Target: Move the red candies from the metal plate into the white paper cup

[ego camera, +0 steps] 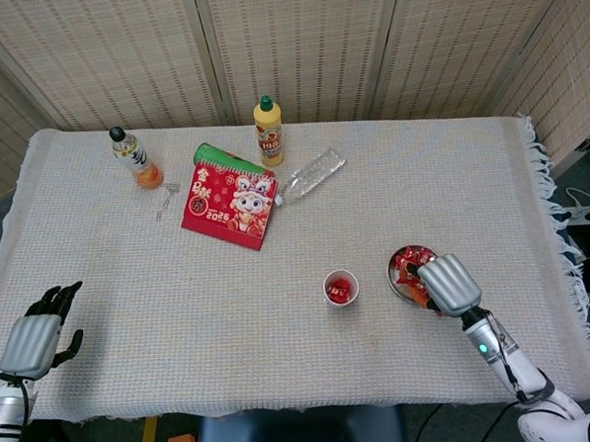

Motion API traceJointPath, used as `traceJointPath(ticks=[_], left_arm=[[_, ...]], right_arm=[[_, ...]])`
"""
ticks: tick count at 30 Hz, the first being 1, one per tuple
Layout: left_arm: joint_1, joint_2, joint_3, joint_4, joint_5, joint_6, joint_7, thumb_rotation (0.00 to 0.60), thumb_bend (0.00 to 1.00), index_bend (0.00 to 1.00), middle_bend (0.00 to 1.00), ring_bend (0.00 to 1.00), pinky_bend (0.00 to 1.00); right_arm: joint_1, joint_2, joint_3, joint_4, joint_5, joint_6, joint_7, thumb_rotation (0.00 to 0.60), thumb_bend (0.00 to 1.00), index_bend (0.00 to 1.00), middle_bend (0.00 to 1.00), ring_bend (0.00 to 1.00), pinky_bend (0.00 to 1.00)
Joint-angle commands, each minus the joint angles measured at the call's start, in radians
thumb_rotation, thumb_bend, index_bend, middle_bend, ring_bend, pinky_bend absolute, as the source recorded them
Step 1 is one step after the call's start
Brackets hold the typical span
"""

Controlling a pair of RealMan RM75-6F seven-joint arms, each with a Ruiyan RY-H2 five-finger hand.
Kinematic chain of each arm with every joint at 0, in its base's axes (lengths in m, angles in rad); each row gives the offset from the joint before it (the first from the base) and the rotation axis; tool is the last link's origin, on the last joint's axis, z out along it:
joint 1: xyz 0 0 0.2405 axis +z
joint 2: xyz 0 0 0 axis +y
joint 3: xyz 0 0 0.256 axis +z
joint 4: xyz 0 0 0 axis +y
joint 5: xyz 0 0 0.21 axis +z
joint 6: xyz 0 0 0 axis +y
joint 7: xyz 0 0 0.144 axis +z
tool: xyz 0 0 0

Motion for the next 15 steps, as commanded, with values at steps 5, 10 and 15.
traceJointPath(ticks=[5, 10, 15], left_arm=[[0.001, 0.003, 0.000, 0.000, 0.000, 0.001, -0.006, 0.600, 0.46, 0.00, 0.11, 0.07, 0.23], [0.002, 0.007, -0.001, 0.001, 0.001, 0.001, -0.019, 0.600, 0.46, 0.00, 0.11, 0.07, 0.23], [0.003, 0.012, -0.001, 0.003, 0.004, 0.003, -0.034, 0.600, 0.46, 0.00, 0.11, 0.07, 0.23]], right_arm=[[0.093, -0.025, 0.058, -0.083, 0.015, -0.077, -0.071, 0.600, 0.45, 0.52, 1.00, 0.96, 1.00], [0.138, -0.077, 0.066, -0.081, 0.047, -0.135, -0.129, 0.600, 0.45, 0.52, 1.00, 0.96, 1.00], [0.174, -0.128, 0.076, -0.057, 0.082, -0.175, -0.164, 0.600, 0.45, 0.52, 1.00, 0.96, 1.00]])
